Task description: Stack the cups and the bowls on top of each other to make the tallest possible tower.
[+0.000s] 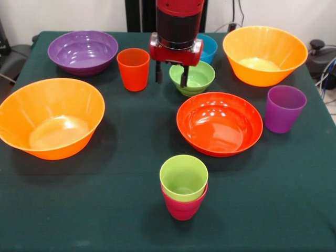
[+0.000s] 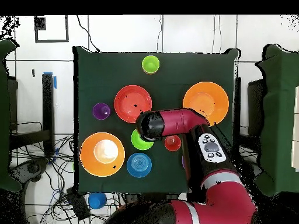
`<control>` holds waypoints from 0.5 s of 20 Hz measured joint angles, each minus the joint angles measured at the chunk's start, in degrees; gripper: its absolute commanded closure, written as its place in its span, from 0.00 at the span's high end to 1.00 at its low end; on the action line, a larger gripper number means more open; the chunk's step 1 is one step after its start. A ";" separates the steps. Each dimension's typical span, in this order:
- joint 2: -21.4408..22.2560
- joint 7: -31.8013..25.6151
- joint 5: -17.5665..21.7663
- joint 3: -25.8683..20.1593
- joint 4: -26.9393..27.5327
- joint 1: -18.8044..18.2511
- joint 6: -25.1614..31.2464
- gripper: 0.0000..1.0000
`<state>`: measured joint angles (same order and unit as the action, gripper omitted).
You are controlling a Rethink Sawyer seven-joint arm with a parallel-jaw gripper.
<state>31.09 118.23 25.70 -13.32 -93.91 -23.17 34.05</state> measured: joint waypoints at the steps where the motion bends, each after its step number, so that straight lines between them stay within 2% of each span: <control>1: 0.00 0.00 0.00 -0.12 0.00 -0.02 0.00 1.00; 10: -0.01 0.00 0.47 -2.39 -0.02 -1.08 0.00 1.00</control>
<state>31.09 118.23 26.17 -15.71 -93.93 -24.25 34.05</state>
